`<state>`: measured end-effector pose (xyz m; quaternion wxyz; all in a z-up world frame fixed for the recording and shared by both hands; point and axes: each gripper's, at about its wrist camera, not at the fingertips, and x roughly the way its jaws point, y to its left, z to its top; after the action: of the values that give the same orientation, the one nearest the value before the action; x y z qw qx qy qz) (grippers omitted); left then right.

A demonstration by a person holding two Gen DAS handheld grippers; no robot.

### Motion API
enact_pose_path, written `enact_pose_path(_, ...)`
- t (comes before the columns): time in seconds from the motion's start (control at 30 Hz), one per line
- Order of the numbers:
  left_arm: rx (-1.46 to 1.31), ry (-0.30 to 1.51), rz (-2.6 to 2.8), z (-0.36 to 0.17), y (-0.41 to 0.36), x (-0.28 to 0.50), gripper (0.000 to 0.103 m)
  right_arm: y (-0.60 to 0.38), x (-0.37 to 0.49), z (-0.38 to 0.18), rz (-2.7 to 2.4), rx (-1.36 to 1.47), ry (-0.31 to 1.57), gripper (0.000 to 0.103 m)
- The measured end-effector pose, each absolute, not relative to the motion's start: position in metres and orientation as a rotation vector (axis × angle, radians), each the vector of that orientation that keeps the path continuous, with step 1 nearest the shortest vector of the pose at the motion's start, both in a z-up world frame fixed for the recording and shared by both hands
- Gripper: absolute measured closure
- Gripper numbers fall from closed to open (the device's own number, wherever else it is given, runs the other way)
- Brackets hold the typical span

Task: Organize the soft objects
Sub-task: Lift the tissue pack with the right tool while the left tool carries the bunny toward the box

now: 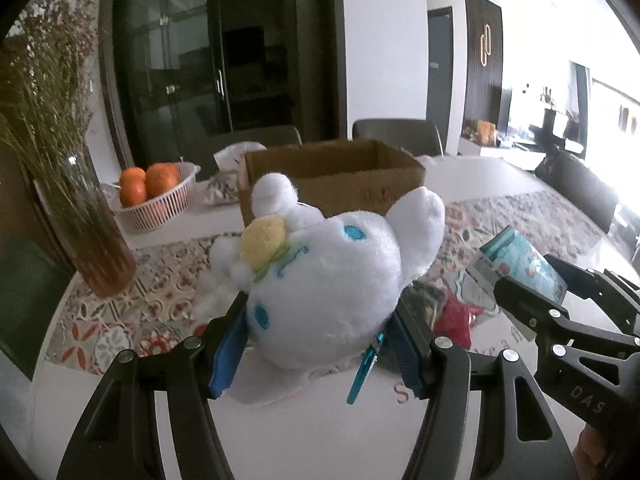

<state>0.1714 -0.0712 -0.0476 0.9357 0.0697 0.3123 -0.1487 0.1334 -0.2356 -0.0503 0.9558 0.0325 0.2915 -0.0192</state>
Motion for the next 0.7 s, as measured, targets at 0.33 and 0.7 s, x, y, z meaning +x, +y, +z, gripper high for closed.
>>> enact_pose_path(0.33,0.141,0.557,-0.268,-0.016,-0.062,0.189,0.039,-0.228,0.158,-0.025,-0.039,0.044,0.525,0.049)
enact_pose_path(0.7,0.102,0.574,-0.277,-0.009,-0.06,0.226,0.039,-0.232,0.191,-0.011,-0.022,0.05,0.5,0.05)
